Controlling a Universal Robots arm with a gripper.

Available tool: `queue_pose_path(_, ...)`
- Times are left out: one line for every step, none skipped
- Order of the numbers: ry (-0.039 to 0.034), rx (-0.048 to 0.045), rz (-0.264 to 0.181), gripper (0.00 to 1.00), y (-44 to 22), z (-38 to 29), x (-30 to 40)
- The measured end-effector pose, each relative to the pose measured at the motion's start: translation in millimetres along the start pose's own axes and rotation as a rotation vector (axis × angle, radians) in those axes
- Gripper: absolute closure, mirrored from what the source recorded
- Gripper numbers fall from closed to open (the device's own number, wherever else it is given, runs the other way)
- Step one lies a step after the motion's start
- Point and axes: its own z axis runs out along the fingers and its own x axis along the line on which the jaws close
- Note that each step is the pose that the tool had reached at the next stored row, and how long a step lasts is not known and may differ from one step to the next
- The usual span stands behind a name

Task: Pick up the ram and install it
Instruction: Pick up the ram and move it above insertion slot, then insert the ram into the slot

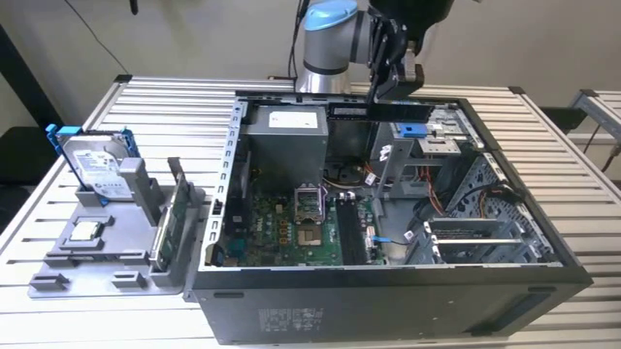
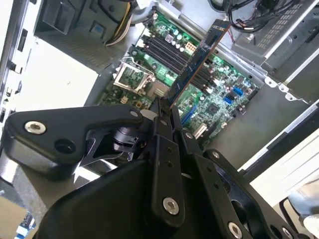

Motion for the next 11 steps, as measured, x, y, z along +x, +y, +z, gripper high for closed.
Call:
queue_pose_path(0.0, 0.0, 0.0, 0.86, 0.1, 0.2, -1.7)
queue_pose_path(0.0, 0.0, 0.0, 0.86, 0.2, 0.4, -3.4)
queue_pose_path(0.0, 0.0, 0.0, 0.86, 0.3, 0.5, -4.4)
queue_pose_path(0.0, 0.0, 0.0, 0.86, 0.3, 0.5, -5.2)
queue_pose_path(0.0, 0.0, 0.0, 0.86, 0.2, 0.6, -5.7)
queue_pose_path(0.0001, 0.0, 0.0, 0.86, 0.2, 0.6, -5.9)
queue_pose_path(0.0, 0.0, 0.0, 0.86, 0.3, 0.6, -5.9)
queue_pose_path(0.0, 0.0, 0.0, 0.86, 0.3, 0.6, -5.9)
queue_pose_path(0.0, 0.0, 0.0, 0.86, 0.3, 0.6, -6.2)
queue_pose_path(0.0, 0.0, 0.0, 0.86, 0.3, 0.6, -6.3)
queue_pose_path(-0.0001, 0.0, 0.0, 0.86, 0.3, 0.7, -6.3)
